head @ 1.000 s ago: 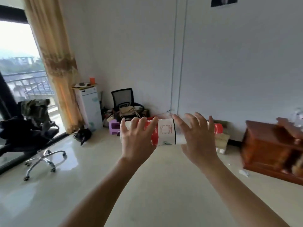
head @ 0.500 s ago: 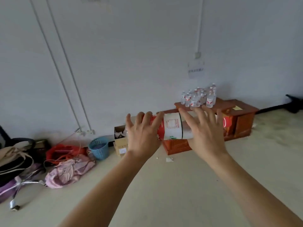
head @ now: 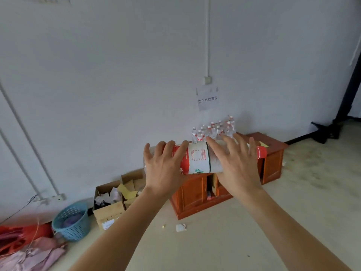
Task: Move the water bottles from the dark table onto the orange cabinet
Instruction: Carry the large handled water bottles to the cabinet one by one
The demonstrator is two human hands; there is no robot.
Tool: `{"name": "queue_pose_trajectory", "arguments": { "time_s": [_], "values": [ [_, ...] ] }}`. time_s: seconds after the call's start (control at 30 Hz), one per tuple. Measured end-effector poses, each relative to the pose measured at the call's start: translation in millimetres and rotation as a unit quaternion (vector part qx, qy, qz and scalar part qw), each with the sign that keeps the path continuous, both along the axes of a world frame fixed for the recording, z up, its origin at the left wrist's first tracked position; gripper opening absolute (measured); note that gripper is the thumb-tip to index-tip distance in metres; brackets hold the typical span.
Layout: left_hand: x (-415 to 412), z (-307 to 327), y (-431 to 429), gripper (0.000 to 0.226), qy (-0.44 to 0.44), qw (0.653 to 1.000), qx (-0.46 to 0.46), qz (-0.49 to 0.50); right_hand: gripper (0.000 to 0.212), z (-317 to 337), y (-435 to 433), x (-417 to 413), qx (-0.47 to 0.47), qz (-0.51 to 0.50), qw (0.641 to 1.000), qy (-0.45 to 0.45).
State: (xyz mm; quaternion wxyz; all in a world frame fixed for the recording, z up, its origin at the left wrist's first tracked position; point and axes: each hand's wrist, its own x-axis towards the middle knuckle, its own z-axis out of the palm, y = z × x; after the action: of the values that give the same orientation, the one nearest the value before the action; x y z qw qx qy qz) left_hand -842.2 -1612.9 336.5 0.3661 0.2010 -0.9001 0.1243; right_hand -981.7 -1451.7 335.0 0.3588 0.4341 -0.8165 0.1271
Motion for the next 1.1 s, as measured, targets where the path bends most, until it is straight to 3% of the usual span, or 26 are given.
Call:
{"name": "queue_pose_trajectory", "arguments": {
  "time_s": [0.4,0.5,0.7,0.87,1.1],
  "values": [
    [-272.1,-31.8,-174.3,0.084,-0.018,0.999,0.028,-0.041,0.115,-26.6,-165.1,-256.2,0.049,-0.056,0.997,-0.019],
    [-349.5,-31.9,-208.8,0.073,-0.030,0.996,0.030,-0.083,0.117,-31.7,-194.0,-324.7,0.054,-0.092,0.994,-0.037],
    [-491.1,-42.4,-236.1,0.088,-0.044,0.987,0.055,-0.146,0.119,-48.9,-212.3,-451.2,0.063,-0.142,0.986,-0.061],
    [-622.9,-67.2,-264.6,0.074,-0.088,0.987,0.044,-0.128,0.124,-75.6,-235.1,-580.3,0.062,-0.138,0.986,-0.064],
    [-782.2,-101.7,-301.6,0.087,-0.131,0.987,0.047,-0.082,0.112,-102.4,-270.2,-754.7,0.114,-0.065,0.981,-0.142]
  ]
}}
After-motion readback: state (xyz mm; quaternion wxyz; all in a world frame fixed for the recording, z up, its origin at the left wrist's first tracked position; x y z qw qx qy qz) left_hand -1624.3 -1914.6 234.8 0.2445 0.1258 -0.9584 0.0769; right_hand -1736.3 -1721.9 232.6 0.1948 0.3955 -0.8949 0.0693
